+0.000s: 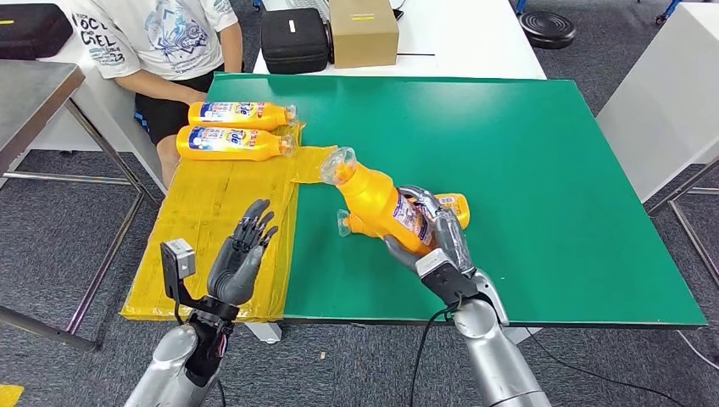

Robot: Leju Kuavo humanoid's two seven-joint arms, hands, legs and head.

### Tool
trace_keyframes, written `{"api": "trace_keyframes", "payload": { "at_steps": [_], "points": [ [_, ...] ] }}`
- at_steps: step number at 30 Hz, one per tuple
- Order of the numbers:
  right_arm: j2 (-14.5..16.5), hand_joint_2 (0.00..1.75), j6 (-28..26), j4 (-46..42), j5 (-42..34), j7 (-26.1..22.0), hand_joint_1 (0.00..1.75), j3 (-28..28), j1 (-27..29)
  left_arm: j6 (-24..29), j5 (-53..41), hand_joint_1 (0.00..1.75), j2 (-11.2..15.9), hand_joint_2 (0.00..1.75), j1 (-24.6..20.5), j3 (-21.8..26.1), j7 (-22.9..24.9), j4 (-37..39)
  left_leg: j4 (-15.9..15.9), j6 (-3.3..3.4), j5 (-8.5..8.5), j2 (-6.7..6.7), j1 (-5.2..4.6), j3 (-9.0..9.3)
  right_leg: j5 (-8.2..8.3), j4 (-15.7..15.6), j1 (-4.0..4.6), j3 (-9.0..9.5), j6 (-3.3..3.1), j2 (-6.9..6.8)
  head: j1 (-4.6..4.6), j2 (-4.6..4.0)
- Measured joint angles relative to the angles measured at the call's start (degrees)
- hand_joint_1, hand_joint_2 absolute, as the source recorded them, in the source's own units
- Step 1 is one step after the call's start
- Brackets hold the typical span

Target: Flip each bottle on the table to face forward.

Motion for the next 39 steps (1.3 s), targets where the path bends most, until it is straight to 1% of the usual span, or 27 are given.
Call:
{"api": "trace_keyframes", "payload": {
  "at_steps": [7, 15, 19, 24, 28, 39],
  "points": [
    [2.7, 1.75, 2.9, 5.0, -0.5, -0.7, 1.75, 0.9, -1.6, -4.0, -3.0, 0.00, 0.4, 0.00, -2.0, -2.8, -0.4, 0.8, 0.0, 0.00, 0.01, 0.00, 0.01, -0.01, 0.00, 0.0, -0.01, 0.00, 0.00, 0.00, 0.00, 0.00],
    [5.0, 1.75, 4.3, 11.3, -3.1, -1.0, 1.75, 6.0, -3.4, -3.1, -9.3, 0.00, 0.4, 0.00, -5.4, -4.6, -1.2, 3.1, 0.0, 0.00, 0.02, 0.00, 0.01, -0.03, 0.00, 0.0, 0.00, -0.03, 0.00, 0.00, 0.01, 0.00],
    [5.6, 1.75, 4.5, 13.1, -4.6, -1.0, 1.75, 8.7, -4.2, -2.3, -12.0, 0.00, 0.4, 1.75, -7.6, -5.3, -1.9, 4.9, 0.0, 0.00, 0.02, -0.01, 0.01, -0.03, 0.00, 0.0, 0.00, -0.04, 0.00, 0.00, 0.01, 0.00],
    [6.0, 1.75, 4.4, 14.3, -6.6, -1.0, 1.75, 11.1, -5.1, -0.9, -14.8, 0.00, 0.3, 1.75, -9.8, -5.7, -3.0, 7.3, 0.0, 0.00, 0.02, 0.00, 0.00, -0.04, 0.01, 0.0, -0.01, -0.04, 0.00, 0.00, 0.01, 0.00],
    [6.0, 1.75, 4.3, 14.9, -7.7, -1.0, 1.75, 12.0, -5.5, -0.6, -15.5, 0.00, 0.3, 1.75, -10.8, -6.1, -3.4, 8.8, 0.0, 0.00, 0.03, -0.01, 0.00, -0.04, 0.01, 0.0, -0.01, -0.04, 0.00, 0.00, 0.01, 0.00],
    [6.0, 1.75, 3.5, 15.3, -9.1, -1.0, 1.75, 12.6, -5.9, -1.0, -15.5, 0.00, 0.3, 1.75, -11.0, -6.1, -3.8, 10.0, 0.0, 0.00, 0.02, 0.00, 0.00, -0.05, 0.01, 0.0, -0.01, -0.05, 0.00, 0.00, 0.01, 0.00]
  ]
}}
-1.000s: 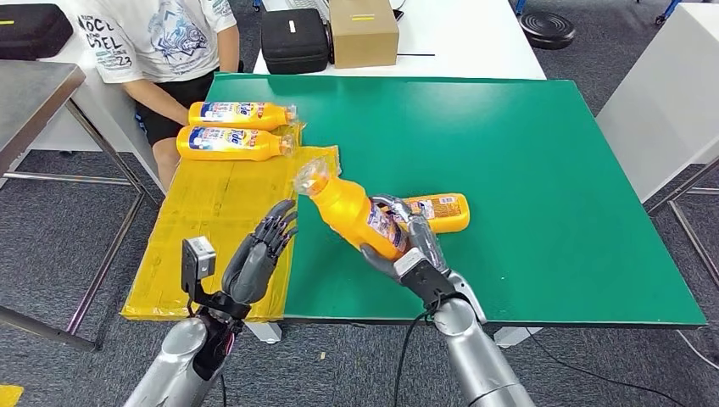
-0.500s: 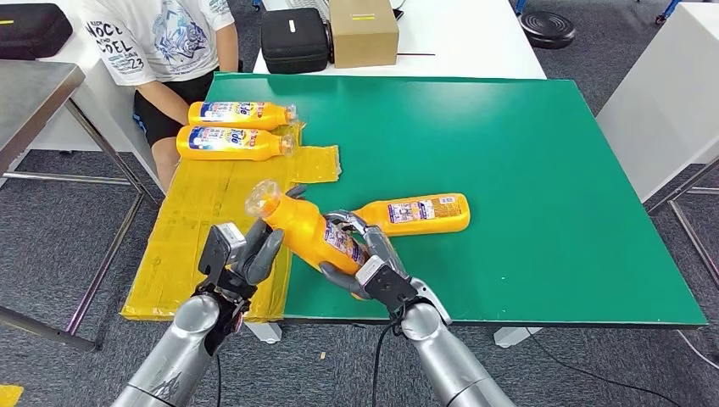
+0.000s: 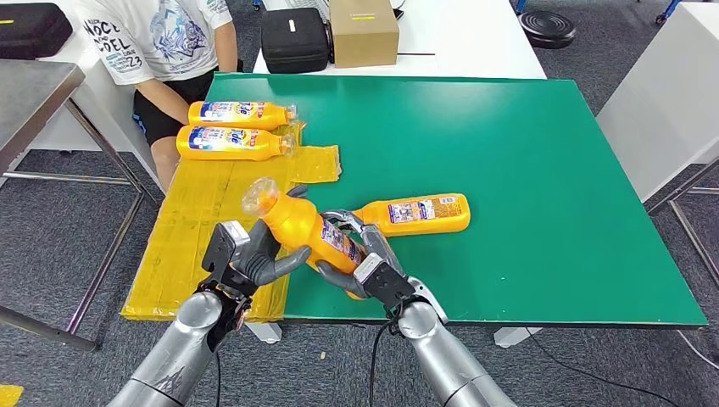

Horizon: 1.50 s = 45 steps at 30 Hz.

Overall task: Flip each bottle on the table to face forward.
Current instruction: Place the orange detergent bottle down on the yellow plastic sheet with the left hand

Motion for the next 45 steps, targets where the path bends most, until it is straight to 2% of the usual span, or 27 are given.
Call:
{"api": "trace_keyframes", "payload": {
  "at_steps": [6, 12, 22, 30, 39, 40, 43, 45],
  "points": [
    [0.1, 1.75, 0.0, 0.2, 0.8, 0.0, 1.75, 0.0, -0.5, -0.2, -0.1, 0.00, 0.0, 1.75, 0.3, -0.1, 0.0, 0.0, 0.0, 0.00, 0.00, 0.00, 0.00, 0.00, 0.00, 0.0, 0.00, 0.00, 0.00, 0.00, -0.01, 0.00],
    [0.6, 1.75, 0.5, 2.1, 4.9, -0.1, 1.75, 0.0, -1.2, 0.2, 0.6, 0.00, -0.1, 1.75, 0.4, -0.2, 0.1, 0.1, 0.0, 0.00, 0.00, 0.00, 0.00, 0.00, 0.00, 0.0, 0.00, -0.01, 0.00, 0.00, 0.01, 0.00],
    [1.1, 1.75, 1.8, 6.8, 8.9, -0.1, 1.75, 0.7, -3.2, 1.5, 6.9, 0.00, -1.2, 1.75, 0.6, 0.5, -0.5, 0.1, 0.0, 0.00, 0.01, -0.01, 0.00, 0.00, 0.00, 0.0, 0.00, -0.01, 0.00, 0.00, 0.00, 0.00],
    [1.1, 1.75, 1.5, 9.2, 9.2, 0.0, 1.75, 0.9, -3.2, 2.2, 10.5, 0.00, -2.2, 1.75, 0.3, 1.3, -0.3, -0.4, 0.0, 0.00, 0.01, 0.00, 0.00, -0.01, 0.00, 0.0, 0.00, -0.02, 0.00, 0.00, 0.01, 0.00],
    [0.9, 1.75, 1.8, 9.5, 9.1, 0.0, 1.75, 0.7, -3.1, 2.1, 10.1, 0.00, -2.2, 1.75, 0.0, 1.2, 0.2, -0.5, 0.0, 0.00, 0.01, 0.01, 0.00, 0.00, 0.01, 0.0, 0.00, -0.02, 0.00, 0.00, 0.00, 0.00],
    [0.9, 1.75, 1.8, 9.5, 8.9, 0.0, 1.75, 0.7, -3.1, 2.1, 9.8, 0.35, -2.2, 1.75, 0.0, 1.1, 0.2, -0.5, 0.0, 0.00, 0.01, 0.01, 0.00, 0.00, 0.01, 0.0, 0.00, -0.02, 0.00, 0.00, 0.00, 0.00],
    [0.8, 1.75, 1.8, 9.5, 8.4, 0.0, 1.75, 0.6, -3.1, 1.9, 9.0, 1.65, -2.1, 1.75, 0.0, 0.8, 0.1, -0.5, 0.0, 0.00, 0.01, 0.00, -0.01, 0.00, 0.01, 0.0, 0.00, -0.02, 0.00, 0.00, 0.01, 0.00],
    [0.7, 1.75, 1.6, 9.5, 8.3, 0.0, 1.75, 0.6, -3.1, 1.7, 8.1, 1.75, -2.0, 1.75, 0.0, 0.4, 0.0, -0.5, 0.0, 0.00, 0.01, 0.00, -0.01, 0.00, 0.01, 0.0, -0.01, -0.01, 0.00, 0.00, 0.00, 0.00]
  ]
}}
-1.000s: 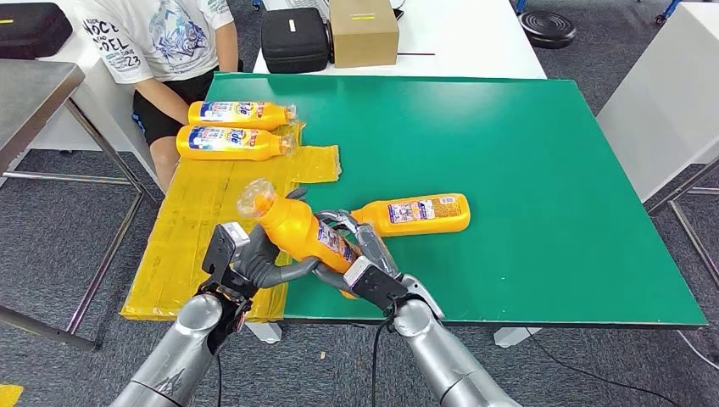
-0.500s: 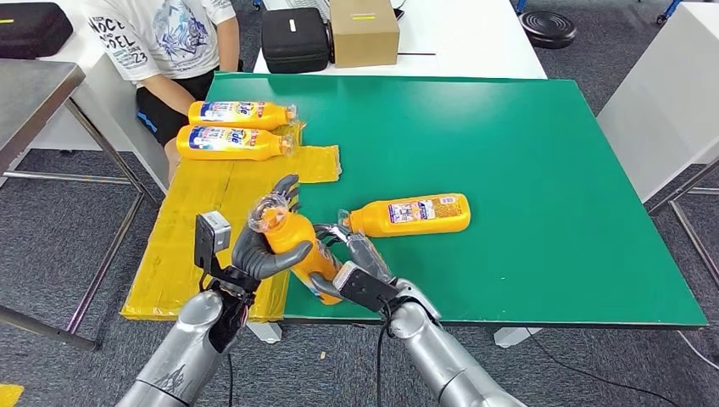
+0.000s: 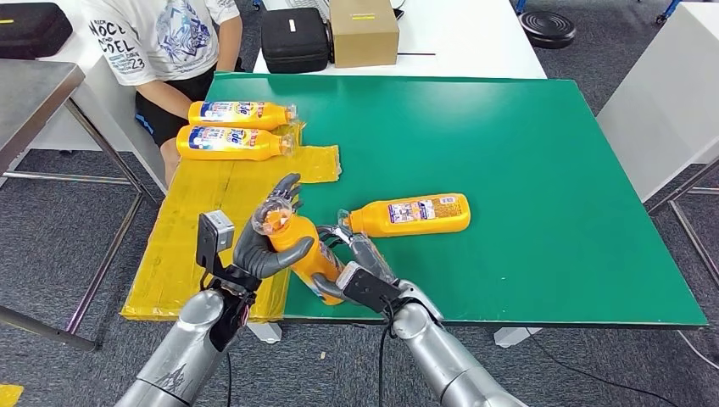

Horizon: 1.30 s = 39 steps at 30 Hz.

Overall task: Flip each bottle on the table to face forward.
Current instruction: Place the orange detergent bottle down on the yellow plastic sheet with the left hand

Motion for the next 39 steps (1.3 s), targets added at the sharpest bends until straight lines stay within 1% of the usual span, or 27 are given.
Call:
{"api": "trace_keyframes", "payload": {
  "at_steps": [13, 16, 17, 20, 26, 30, 35, 39],
  "points": [
    [-0.3, 1.75, -1.5, -0.9, -0.8, 0.0, 1.75, -0.5, 0.0, -0.3, -3.8, 1.75, 1.4, 1.75, -0.9, -1.8, -0.4, 0.0, 0.0, 0.00, 0.00, 0.00, 0.01, 0.00, 0.00, 0.0, 0.01, 0.00, 0.00, 0.00, 0.00, 0.00],
    [-0.3, 1.75, -2.0, -1.0, -0.6, 0.0, 0.44, -0.5, 0.0, -0.5, -4.1, 1.75, 1.6, 1.75, -0.9, -2.0, -0.5, 0.0, 0.0, 0.00, 0.00, 0.00, 0.01, 0.00, 0.00, 0.0, 0.00, 0.01, 0.00, 0.00, 0.01, 0.00],
    [-0.3, 1.31, -2.4, -1.0, -0.5, 0.0, 0.00, -0.5, 0.0, -0.5, -4.2, 1.75, 1.7, 1.75, -0.9, -2.1, -0.6, 0.0, 0.0, 0.00, 0.00, 0.00, 0.00, 0.00, 0.00, 0.0, 0.00, 0.01, 0.00, 0.00, 0.00, 0.00],
    [-0.1, 0.00, -4.2, -1.4, 0.1, 0.0, 0.00, -0.6, 0.0, -0.5, -4.4, 1.75, 1.7, 1.75, -0.9, -2.1, -0.6, -0.1, 0.0, 0.00, 0.00, -0.01, 0.00, 0.00, 0.00, 0.0, 0.00, 0.01, 0.00, -0.01, 0.01, 0.00],
    [0.7, 0.00, -8.1, -3.0, 1.4, 0.0, 0.00, -1.0, 0.1, -0.1, -5.1, 1.75, 1.7, 1.75, -0.7, -2.2, -0.6, -0.5, 0.0, 0.00, 0.01, -0.01, 0.00, 0.00, 0.00, 0.0, 0.00, 0.02, 0.00, -0.01, 0.00, 0.00],
    [0.9, 0.00, -10.0, -5.5, 1.6, 0.0, 0.00, -1.4, 0.4, 0.6, -5.9, 1.75, 1.8, 1.75, -0.5, -2.2, -0.6, -0.9, 0.0, 0.00, 0.01, -0.01, 0.00, 0.00, 0.01, 0.0, 0.00, 0.02, 0.00, -0.01, 0.00, 0.00],
    [1.0, 0.00, -10.3, -8.7, 1.3, 0.0, 0.00, -1.7, 0.7, 2.1, -7.1, 1.75, 1.8, 1.75, -0.6, -2.2, -0.5, -1.0, 0.0, 0.00, 0.01, -0.01, 0.00, 0.01, 0.00, 0.0, 0.00, 0.02, 0.00, -0.01, 0.01, 0.00],
    [1.0, 0.00, -9.7, -11.0, 1.3, 0.0, 0.00, -1.7, 1.4, 5.6, -9.2, 1.75, 1.8, 1.75, -1.3, -2.0, -0.6, -1.0, 0.0, 0.00, 0.01, -0.01, 0.00, 0.01, 0.01, 0.0, 0.00, 0.02, 0.00, 0.00, 0.01, 0.00]
  ]
}}
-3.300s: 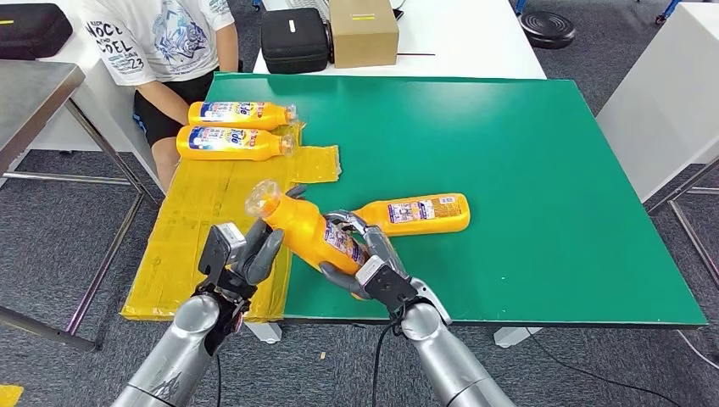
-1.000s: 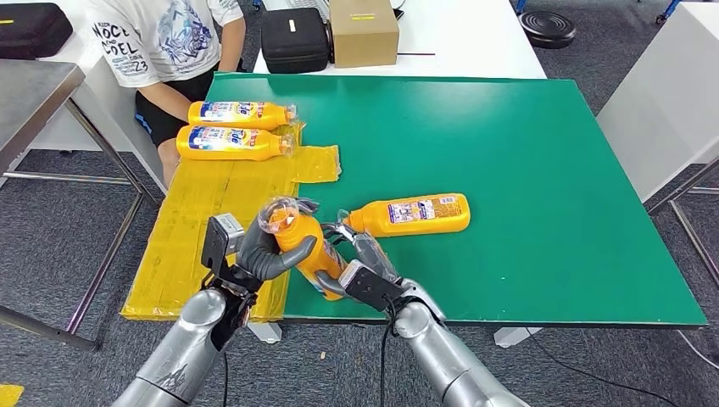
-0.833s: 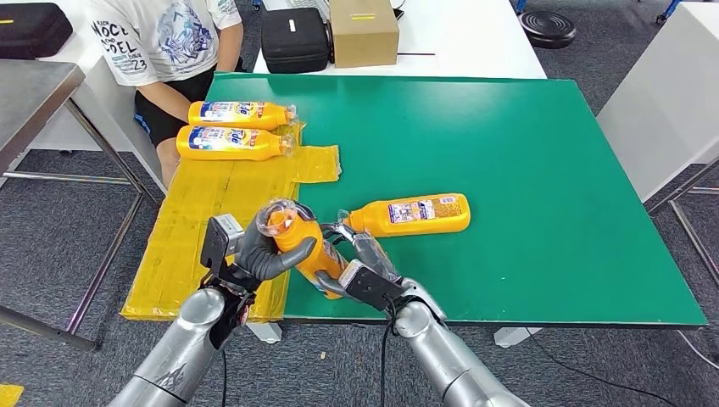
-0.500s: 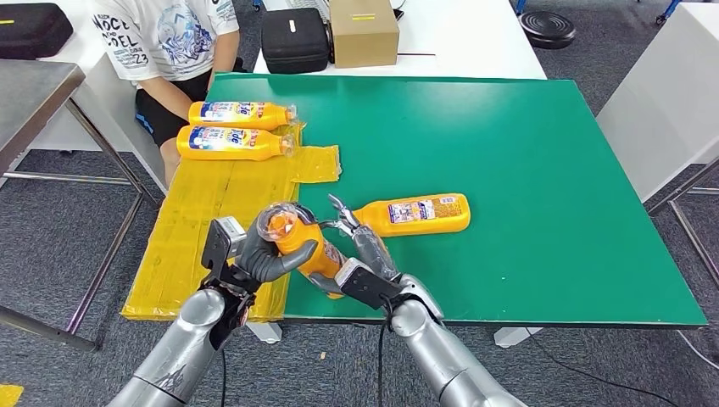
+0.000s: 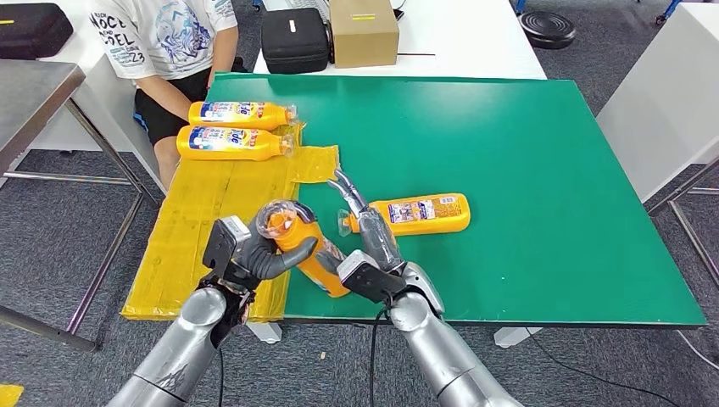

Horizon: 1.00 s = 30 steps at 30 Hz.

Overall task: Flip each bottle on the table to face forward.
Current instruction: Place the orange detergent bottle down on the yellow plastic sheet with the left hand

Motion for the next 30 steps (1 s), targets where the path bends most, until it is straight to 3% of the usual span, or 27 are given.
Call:
{"api": "trace_keyframes", "payload": {
  "at_steps": [7, 15, 24, 30],
  "points": [
    [-0.3, 0.00, 0.6, -5.8, 0.0, 0.0, 0.00, 0.0, 3.3, 8.7, -6.7, 1.75, 1.1, 1.75, -2.0, 3.0, -0.7, -0.1, 0.0, -0.02, 0.01, 0.01, 0.02, 0.01, 0.01, 0.0, 0.02, -0.02, 0.00, 0.00, -0.01, 0.00],
    [-1.1, 0.00, 0.8, -10.5, -0.8, 0.3, 0.00, -1.9, 6.6, 14.6, -15.7, 1.75, 2.3, 1.75, -4.8, 5.1, -1.3, -3.6, 0.0, -0.01, 0.01, 0.00, 0.01, -0.03, 0.00, 0.0, 0.00, -0.04, -0.01, 0.00, -0.01, 0.00],
    [-1.8, 0.00, 1.1, -12.1, -0.9, 0.2, 0.00, -5.1, 9.7, 12.5, -24.9, 1.75, 5.7, 1.75, -9.9, 4.5, 3.0, -7.9, 0.0, -0.02, 0.02, 0.01, 0.01, -0.03, 0.01, 0.0, 0.02, -0.06, 0.00, 0.00, -0.02, 0.00],
    [-2.1, 0.00, 1.5, -14.2, -1.3, 0.1, 0.00, -7.5, 10.9, 6.6, -35.5, 1.75, 9.4, 1.75, -17.1, 0.6, 7.4, -3.3, 0.0, -0.05, 0.04, 0.02, 0.02, -0.02, 0.01, 0.0, 0.02, -0.06, 0.00, 0.01, -0.01, 0.00]
  ]
}}
